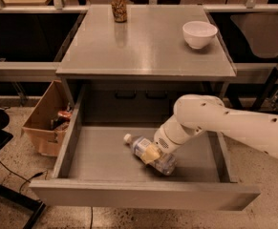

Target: Place blue plastic bottle into top drawer

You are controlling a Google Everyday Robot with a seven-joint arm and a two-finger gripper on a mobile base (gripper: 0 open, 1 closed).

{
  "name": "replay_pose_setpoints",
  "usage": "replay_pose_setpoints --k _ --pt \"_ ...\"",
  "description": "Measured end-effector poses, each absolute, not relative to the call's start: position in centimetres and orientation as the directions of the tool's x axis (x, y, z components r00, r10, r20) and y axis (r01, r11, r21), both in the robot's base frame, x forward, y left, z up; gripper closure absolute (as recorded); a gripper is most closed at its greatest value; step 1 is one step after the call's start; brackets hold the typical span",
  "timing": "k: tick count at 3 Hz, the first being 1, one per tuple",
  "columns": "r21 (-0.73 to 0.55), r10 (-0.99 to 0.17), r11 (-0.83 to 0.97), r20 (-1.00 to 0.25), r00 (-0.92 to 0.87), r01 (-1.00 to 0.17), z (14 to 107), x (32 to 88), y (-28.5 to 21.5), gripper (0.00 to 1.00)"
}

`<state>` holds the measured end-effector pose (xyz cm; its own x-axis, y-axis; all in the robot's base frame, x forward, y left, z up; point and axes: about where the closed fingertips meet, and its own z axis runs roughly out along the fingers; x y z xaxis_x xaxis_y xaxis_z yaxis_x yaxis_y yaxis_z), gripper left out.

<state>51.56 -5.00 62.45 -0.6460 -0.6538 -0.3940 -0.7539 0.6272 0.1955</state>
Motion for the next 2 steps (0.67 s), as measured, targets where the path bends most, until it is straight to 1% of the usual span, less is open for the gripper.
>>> replay_pose_setpoints --k 2 --pt "0.196 -0.654 0.627 -0.394 -0.646 -0.754 62.45 51.56 -5.0 0.37"
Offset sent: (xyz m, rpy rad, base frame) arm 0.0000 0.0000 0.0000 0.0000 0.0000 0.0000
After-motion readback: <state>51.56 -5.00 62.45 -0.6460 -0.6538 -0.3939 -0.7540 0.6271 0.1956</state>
